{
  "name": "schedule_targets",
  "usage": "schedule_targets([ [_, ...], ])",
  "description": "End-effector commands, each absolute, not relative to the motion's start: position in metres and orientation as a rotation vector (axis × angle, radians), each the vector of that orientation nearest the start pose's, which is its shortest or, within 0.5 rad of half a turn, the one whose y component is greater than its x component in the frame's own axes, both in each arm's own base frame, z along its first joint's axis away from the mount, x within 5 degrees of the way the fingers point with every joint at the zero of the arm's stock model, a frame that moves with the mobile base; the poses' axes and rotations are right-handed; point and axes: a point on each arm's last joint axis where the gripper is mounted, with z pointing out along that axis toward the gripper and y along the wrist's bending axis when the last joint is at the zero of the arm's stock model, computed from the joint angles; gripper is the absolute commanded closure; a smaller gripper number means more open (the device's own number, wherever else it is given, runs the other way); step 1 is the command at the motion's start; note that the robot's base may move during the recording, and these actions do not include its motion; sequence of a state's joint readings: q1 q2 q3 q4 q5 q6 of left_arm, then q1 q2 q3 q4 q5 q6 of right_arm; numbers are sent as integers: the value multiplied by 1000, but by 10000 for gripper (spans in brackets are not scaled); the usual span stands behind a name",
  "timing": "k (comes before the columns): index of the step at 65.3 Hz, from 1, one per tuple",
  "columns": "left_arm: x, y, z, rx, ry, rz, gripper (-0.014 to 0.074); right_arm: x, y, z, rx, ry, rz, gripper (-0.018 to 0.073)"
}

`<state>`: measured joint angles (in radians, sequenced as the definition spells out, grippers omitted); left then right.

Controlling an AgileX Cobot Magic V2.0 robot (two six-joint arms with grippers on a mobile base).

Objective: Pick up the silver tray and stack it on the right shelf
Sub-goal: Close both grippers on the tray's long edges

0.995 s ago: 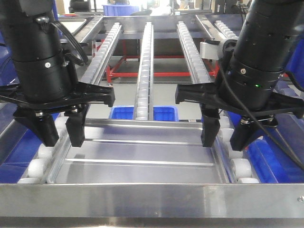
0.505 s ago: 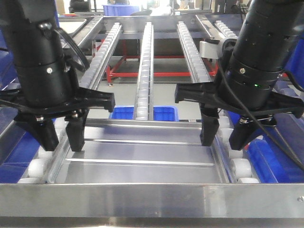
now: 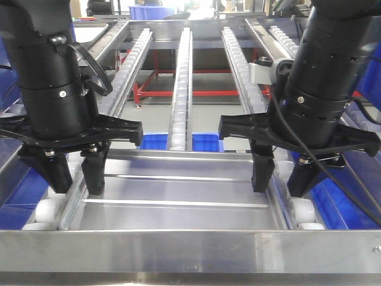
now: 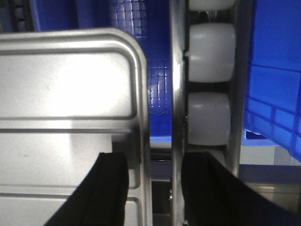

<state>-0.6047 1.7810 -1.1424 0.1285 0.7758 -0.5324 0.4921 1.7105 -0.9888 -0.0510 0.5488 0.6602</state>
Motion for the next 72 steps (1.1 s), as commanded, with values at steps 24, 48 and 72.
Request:
schedule_targets([
  [24, 290, -192, 202, 206, 2846, -100, 426, 295, 156, 202, 168, 2696, 316, 164],
  [48, 290, -192, 202, 201, 2850, -104, 426, 296, 157, 201, 166, 2684, 325, 166],
  [72, 289, -193, 202, 181, 2861, -127, 426, 297, 157, 191, 167, 2722, 298, 370],
])
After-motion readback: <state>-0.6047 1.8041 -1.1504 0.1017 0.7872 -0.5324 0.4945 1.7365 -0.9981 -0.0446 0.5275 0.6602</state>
